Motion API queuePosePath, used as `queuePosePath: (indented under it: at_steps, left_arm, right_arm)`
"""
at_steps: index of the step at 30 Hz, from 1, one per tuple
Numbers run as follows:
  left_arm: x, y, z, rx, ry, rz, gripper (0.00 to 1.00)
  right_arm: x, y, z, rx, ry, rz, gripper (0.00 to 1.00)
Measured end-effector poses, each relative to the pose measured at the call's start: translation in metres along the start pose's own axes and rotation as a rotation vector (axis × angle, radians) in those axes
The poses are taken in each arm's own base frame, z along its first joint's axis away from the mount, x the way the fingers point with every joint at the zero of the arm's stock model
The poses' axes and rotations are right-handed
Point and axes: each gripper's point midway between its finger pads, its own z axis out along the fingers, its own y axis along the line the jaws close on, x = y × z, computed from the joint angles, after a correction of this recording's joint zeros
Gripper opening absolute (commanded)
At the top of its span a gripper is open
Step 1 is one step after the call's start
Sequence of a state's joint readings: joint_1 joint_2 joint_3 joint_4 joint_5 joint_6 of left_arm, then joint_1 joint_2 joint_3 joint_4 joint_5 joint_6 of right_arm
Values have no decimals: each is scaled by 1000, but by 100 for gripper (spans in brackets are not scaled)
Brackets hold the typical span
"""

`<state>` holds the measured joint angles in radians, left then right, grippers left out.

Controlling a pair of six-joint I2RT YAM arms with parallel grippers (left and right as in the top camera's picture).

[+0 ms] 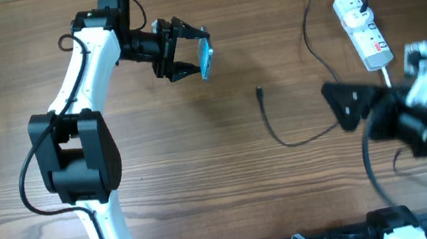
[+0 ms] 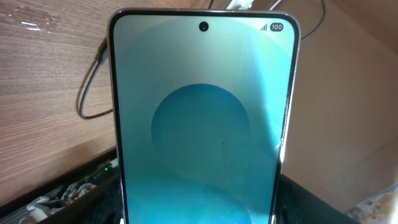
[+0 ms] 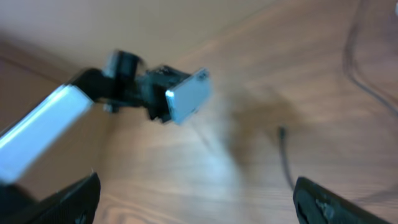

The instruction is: Plug charger to phone and switch on socket

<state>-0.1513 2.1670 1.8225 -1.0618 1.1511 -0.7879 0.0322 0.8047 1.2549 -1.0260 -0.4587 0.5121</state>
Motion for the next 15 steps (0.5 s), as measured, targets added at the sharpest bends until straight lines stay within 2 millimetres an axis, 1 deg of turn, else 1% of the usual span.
queuePosePath:
  at_steps: [3, 5, 7, 9, 12, 15]
  left_arm:
    - [-1, 0, -1, 2, -3, -1, 72]
    - [-1, 0, -1, 3, -4, -1, 72]
    - [-1, 0, -1, 3, -4, -1, 72]
    - [-1, 0, -1, 3, -3, -1, 72]
    - [-1, 0, -1, 3, -4, -1, 72]
    - [-1, 0, -1, 3, -4, -1, 72]
  right_arm:
    - [-17, 1, 14, 37, 60, 5, 100]
    - [-19, 1, 25, 35, 99, 1, 99]
    - [-12, 1, 36, 31, 154, -11, 100]
    - [-2, 6, 49, 17, 214, -37, 100]
    - [18, 20, 68, 27, 319, -94, 100]
    - [37, 34, 89, 106, 402, -168, 99]
